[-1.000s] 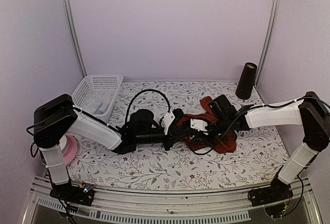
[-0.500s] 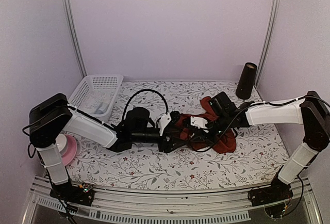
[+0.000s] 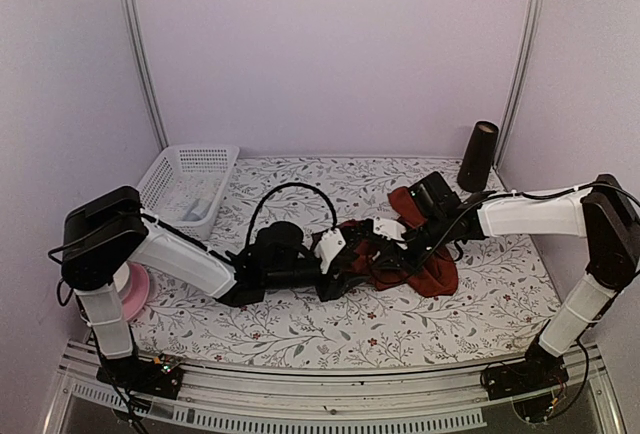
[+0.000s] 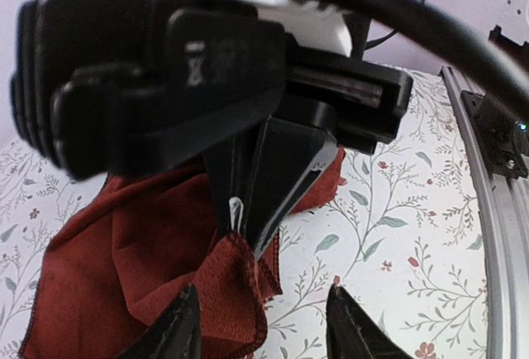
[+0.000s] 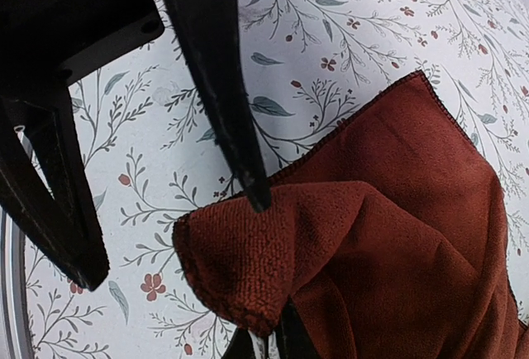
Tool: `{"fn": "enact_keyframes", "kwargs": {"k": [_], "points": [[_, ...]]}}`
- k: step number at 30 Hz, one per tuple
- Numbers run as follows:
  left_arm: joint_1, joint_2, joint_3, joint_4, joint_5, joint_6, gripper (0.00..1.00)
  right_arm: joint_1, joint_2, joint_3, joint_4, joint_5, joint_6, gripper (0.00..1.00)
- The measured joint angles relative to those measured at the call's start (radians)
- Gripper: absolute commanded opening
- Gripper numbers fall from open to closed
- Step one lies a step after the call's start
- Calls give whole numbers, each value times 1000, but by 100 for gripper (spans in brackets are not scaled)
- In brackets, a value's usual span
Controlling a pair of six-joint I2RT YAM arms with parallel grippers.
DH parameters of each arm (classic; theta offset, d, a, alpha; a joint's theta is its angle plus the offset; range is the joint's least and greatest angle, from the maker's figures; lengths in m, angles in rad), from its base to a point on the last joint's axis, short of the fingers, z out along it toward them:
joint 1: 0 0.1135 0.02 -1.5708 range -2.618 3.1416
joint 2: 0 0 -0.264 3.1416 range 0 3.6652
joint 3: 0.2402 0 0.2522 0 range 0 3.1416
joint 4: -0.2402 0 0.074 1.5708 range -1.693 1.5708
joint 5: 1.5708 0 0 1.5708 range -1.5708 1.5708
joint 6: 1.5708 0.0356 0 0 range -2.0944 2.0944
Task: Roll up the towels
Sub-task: Adjust the towel at the center of the board.
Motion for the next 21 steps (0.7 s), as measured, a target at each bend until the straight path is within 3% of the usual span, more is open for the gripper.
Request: {"fn": "enact_keyframes", "kwargs": {"k": [11,21], "points": [[-20,56,41,41,-97,-2,27,0,4,6,-9,-5,6,3],[-20,56,42,89,-99,-5,27,0,11,6,-18,-5,6,3]]}}
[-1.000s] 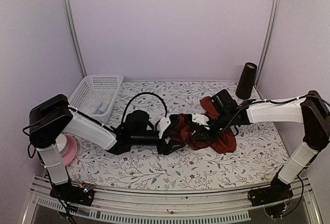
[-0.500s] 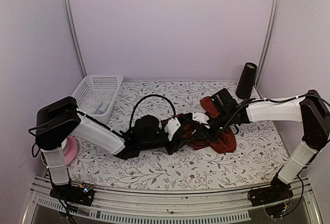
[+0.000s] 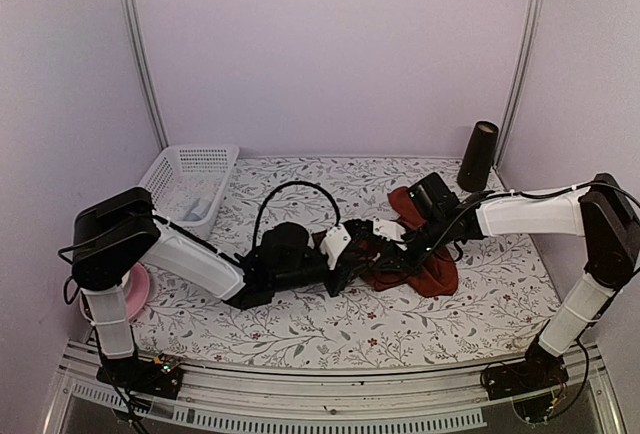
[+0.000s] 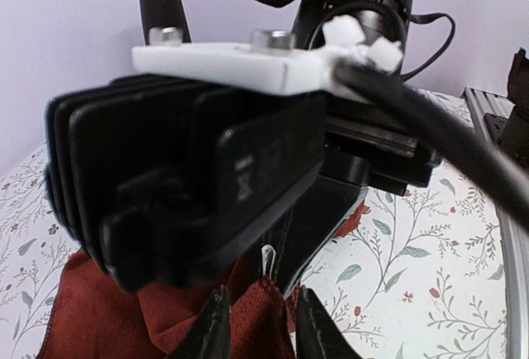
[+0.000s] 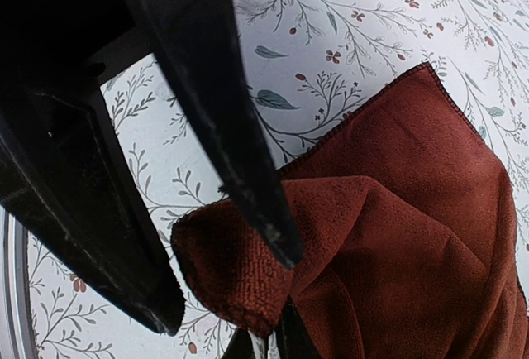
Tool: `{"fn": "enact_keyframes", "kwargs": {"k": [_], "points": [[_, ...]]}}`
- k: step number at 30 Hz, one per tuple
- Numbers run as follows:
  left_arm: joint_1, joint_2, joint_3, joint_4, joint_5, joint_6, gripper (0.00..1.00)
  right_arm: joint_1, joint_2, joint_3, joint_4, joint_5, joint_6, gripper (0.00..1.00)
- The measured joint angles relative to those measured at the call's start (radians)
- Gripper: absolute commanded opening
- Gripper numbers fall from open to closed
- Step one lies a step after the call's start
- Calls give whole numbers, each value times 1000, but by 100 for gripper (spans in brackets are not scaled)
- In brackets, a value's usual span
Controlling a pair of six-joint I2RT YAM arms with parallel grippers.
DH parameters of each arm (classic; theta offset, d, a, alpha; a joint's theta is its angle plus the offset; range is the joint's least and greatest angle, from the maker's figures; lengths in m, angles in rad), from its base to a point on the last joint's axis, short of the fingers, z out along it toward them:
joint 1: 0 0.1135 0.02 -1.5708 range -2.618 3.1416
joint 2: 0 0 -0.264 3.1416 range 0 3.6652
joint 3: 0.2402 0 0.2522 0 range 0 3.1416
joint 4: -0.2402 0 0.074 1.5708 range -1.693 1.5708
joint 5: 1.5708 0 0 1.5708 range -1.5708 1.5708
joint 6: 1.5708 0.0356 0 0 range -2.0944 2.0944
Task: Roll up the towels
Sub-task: Adjust the towel at the center of the board.
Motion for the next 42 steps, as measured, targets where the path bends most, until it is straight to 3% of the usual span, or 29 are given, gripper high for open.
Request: {"fn": "enact_keyframes", "kwargs": {"k": [7,12,19,23,27,35,41,42], "points": [[0,21,20,-16,21,-1,31,0,0,0,-4,0,0,3],[0,23,28,-27,25,-2,21,0,0,0,-4,0,0,3],[0,23,28,-28,21,-2,16,-4,0,0,-5,0,0,3],[0,23,28,-34,11,-1,0,-6,0,0,-5,0,0,3],[0,23,29,-52,2,-2,0,-7,0,0,-5,0,0,6],[-1,-42,-33,-98,-86,-15,0,-20,-1,0,-8,0,-15,72],[-2,-312,-115,-166,-229,-28,0,-32,-45,-37,19,42,-49,100],[-2,-359,-117,-179,-257,-31,0,-33,-61,-47,21,53,-58,99]]}}
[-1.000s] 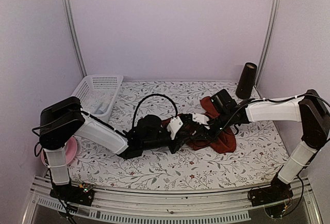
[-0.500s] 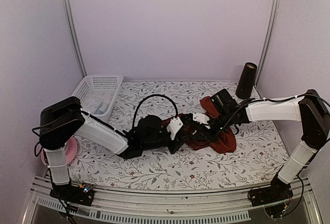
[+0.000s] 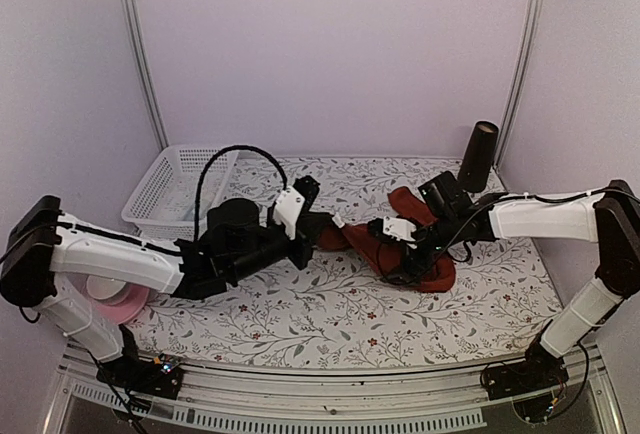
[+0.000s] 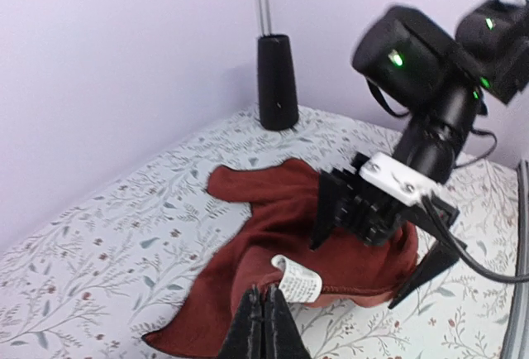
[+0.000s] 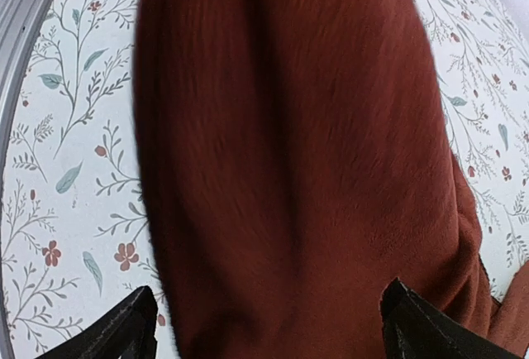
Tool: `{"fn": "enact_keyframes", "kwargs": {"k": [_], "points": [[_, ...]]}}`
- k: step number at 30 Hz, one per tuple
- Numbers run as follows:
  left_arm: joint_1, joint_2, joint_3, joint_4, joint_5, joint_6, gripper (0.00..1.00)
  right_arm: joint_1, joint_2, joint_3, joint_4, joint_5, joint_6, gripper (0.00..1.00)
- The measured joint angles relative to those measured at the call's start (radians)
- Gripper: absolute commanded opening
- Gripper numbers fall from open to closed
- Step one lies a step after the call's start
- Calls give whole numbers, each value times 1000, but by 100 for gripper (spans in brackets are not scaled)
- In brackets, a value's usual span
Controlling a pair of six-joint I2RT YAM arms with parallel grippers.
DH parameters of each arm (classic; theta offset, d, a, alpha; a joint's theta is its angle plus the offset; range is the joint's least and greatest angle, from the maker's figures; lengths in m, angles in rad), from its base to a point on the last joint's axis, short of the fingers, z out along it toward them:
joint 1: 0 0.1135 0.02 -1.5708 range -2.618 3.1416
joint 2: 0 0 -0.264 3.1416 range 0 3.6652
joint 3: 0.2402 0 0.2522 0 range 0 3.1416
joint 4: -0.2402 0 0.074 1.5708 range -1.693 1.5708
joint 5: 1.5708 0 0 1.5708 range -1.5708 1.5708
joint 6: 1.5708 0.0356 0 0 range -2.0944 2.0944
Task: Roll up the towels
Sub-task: Adjust the towel at the center of the board.
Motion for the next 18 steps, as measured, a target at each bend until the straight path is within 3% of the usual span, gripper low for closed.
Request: {"fn": "enact_keyframes", "kwargs": {"k": [12,18], "points": [[19,-343,-66,-325,-341,-84,0,-13,-114,-132,52,160,-177,99],[48,-474,-112,-449,-414,-138,0,-12,-111,-145,79,204,-209,99]]}}
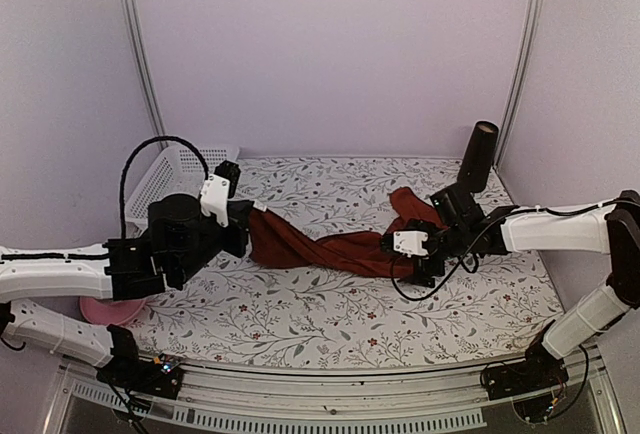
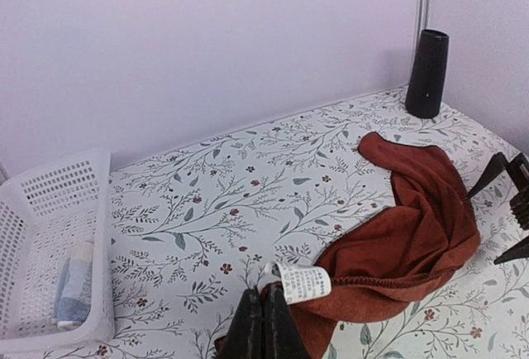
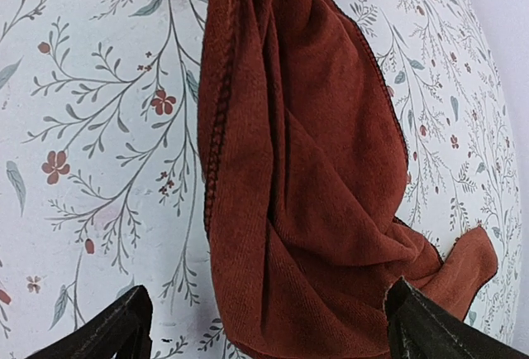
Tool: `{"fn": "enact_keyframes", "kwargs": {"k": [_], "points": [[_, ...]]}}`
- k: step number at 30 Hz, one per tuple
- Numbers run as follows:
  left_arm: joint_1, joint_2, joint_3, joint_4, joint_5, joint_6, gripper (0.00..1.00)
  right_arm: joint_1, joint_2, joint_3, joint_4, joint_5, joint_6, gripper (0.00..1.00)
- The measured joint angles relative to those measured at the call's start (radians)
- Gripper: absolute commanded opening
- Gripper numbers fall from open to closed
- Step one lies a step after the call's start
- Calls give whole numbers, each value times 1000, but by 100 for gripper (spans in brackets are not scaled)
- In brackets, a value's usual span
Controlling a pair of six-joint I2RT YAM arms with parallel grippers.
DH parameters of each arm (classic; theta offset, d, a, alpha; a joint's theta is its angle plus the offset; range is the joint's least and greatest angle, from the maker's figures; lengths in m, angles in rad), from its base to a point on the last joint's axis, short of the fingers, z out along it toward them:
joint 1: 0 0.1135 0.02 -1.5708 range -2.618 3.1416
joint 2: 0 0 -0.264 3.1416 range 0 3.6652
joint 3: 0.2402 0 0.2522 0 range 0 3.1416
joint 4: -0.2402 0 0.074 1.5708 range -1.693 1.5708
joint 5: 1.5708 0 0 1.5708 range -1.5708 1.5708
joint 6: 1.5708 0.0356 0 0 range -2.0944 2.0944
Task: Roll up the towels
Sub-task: Adjust the towel at the center of the board.
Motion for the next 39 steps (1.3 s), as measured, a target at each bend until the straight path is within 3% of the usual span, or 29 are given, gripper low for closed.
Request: {"fn": "enact_keyframes", "kwargs": {"k": [9,16,19,23,27,28,33,39], "points": [[32,-25,-27,-43,-39,-23,0,94,131,-26,143,190,8,99],[69,-62,-42,-50,-76,-18,0,95,163,-27,222,327,23,97],[78,-95,-58,-50,-82,-13,0,86,181,-26,246,363,32,86],[85,-110,-66,-50,-82,-8,0,83,229,-4,286,409,53,58],[88,-110,-69,-46,-70,-3,0,80,282,26,299,439,79,9],[88,-110,-72,-41,-64,-3,0,79,294,30,297,439,85,4],[90,-114,-86,-40,-45,2,0,67,296,55,214,399,98,3],[92,-196,-105,-42,-28,36,0,0,111,188,-198,178,64,5]]}}
